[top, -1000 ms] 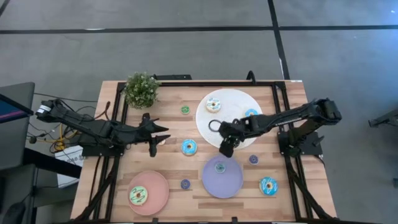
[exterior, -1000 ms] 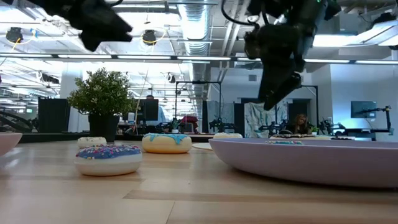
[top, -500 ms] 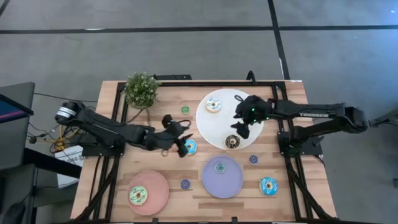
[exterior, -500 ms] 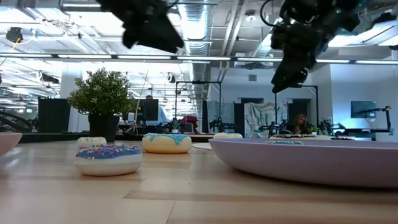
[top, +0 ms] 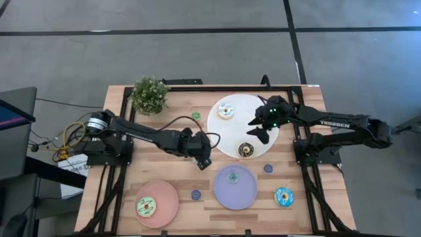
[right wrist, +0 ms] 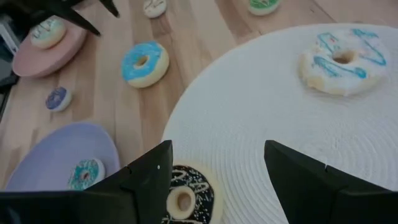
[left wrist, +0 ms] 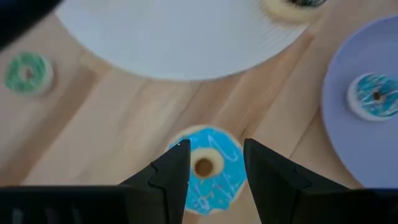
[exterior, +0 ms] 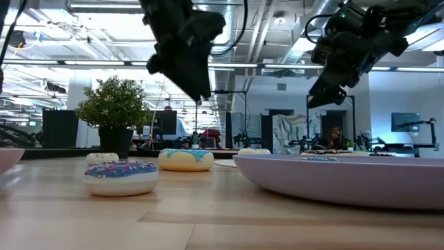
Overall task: Pick & Place donuts
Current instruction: Put the left big light blue donut on the pink plate
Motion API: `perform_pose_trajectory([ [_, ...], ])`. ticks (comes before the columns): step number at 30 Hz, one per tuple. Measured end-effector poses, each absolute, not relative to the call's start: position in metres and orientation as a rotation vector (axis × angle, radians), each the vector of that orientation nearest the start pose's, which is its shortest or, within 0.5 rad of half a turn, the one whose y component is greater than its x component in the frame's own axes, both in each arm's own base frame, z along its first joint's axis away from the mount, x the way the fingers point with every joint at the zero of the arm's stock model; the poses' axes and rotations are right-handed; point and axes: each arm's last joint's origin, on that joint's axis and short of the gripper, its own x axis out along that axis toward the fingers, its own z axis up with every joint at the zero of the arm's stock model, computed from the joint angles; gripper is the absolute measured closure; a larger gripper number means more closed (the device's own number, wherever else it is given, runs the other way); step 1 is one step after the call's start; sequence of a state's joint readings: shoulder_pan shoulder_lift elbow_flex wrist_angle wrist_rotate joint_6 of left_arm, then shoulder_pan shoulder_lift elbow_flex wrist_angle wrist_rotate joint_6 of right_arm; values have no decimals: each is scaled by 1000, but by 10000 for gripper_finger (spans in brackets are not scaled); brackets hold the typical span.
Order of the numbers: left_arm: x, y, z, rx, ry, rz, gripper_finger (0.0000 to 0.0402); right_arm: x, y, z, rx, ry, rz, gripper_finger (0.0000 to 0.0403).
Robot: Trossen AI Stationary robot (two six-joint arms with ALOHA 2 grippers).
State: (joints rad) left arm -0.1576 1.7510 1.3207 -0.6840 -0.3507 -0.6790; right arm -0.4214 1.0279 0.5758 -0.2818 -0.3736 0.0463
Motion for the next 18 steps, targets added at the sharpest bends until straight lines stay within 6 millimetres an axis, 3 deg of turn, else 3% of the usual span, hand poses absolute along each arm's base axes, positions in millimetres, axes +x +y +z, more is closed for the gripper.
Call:
perform_pose_trajectory([
  [10,366,-25,196,-418,1102,541,258,188,-72,214,323,671,-33,159],
  [18,367,-21,175,-428,1211,543,258,187,-71,213,326,674,-30,159],
])
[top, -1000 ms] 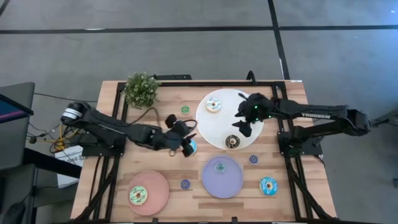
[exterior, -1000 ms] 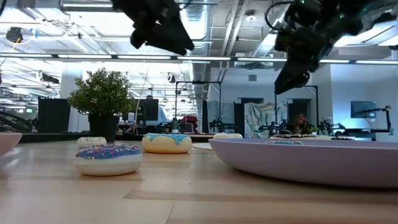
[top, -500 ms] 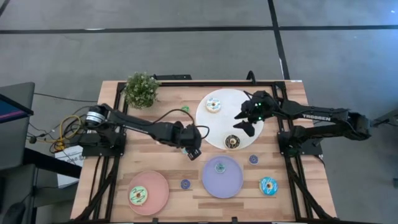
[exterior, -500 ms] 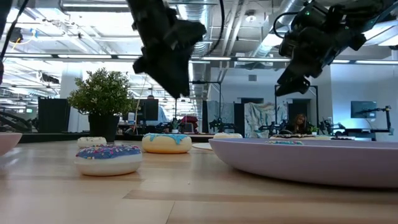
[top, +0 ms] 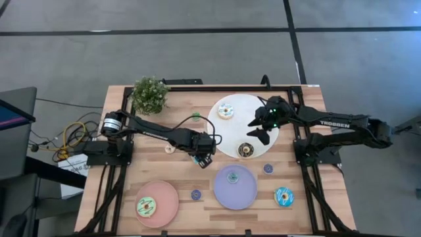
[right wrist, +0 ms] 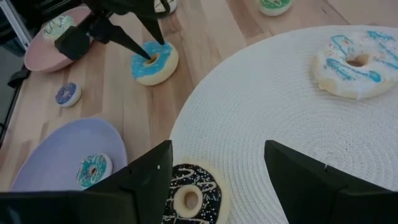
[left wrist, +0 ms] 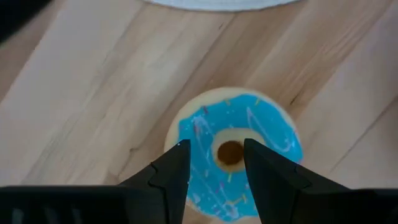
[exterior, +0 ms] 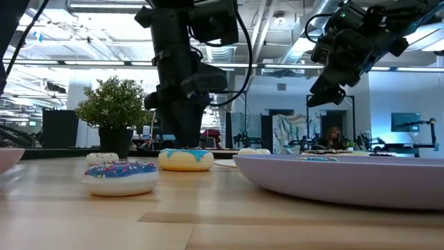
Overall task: Pick & Place donuts
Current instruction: Put the left big light blue donut on the pink plate
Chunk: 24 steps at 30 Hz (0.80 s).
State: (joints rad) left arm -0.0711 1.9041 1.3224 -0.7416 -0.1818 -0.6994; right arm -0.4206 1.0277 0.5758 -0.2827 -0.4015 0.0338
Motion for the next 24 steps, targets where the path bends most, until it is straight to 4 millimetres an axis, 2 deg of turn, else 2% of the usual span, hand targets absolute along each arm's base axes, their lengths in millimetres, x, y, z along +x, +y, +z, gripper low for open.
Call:
perform_pose_trajectory([
  [24,365,-22,176,-434,1226,553,258,187,-71,213,319,673,-28,159],
])
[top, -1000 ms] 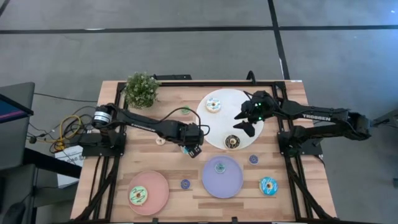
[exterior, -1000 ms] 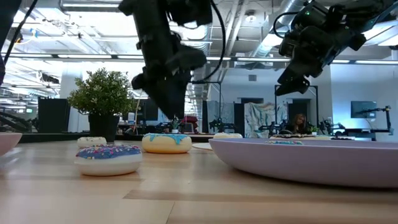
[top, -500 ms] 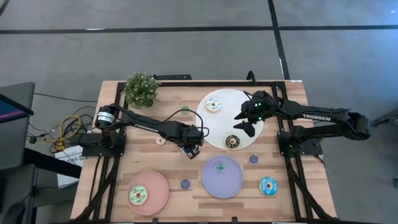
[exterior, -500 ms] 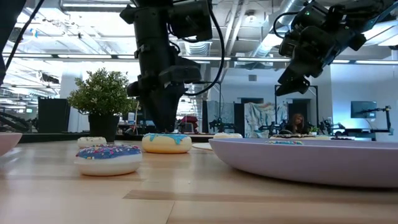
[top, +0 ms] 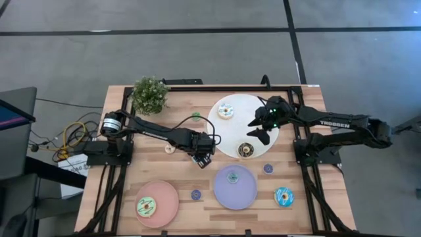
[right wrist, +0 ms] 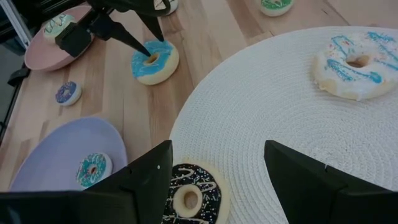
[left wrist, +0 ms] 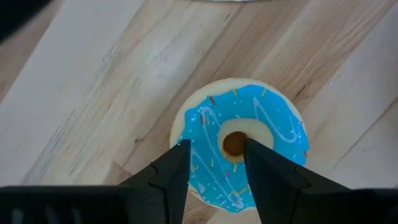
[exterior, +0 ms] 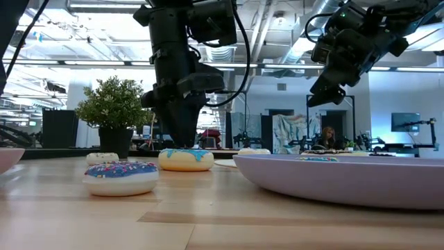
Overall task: Pick & Place donuts
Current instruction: Put the left big light blue donut on the pink plate
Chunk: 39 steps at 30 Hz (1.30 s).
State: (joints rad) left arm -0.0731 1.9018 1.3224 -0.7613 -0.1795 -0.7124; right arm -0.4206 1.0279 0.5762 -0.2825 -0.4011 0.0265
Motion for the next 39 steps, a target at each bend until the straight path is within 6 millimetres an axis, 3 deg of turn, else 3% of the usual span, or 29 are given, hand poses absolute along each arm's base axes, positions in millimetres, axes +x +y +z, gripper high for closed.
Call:
perform_pose_trajectory([
  [31,366,-25,176,-441,1207,557,258,188,-72,213,318,673,-28,159],
  [39,362,-30,168,-445,1199,567,258,188,-71,213,318,673,-28,159],
])
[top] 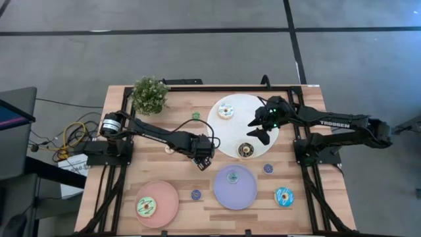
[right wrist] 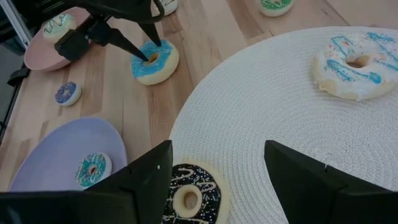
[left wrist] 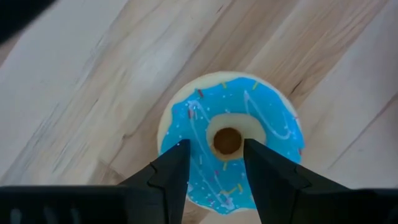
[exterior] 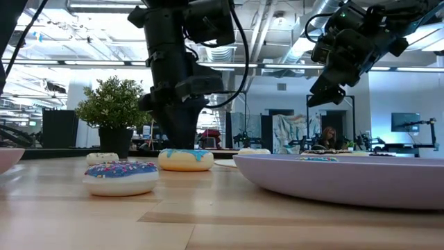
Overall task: Pick & Place donuts
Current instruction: Put the left big light blue donut on the pink plate
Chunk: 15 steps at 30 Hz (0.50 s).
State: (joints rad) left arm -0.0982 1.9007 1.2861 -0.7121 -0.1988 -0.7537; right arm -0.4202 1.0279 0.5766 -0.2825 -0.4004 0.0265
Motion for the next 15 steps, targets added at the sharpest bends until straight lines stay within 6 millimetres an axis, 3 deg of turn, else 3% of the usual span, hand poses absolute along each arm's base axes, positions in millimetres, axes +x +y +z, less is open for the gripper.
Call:
perform_pose_trajectory([
  [15,364,-29,169,-418,1140,625,258,188,-71,213,329,672,-21,159],
])
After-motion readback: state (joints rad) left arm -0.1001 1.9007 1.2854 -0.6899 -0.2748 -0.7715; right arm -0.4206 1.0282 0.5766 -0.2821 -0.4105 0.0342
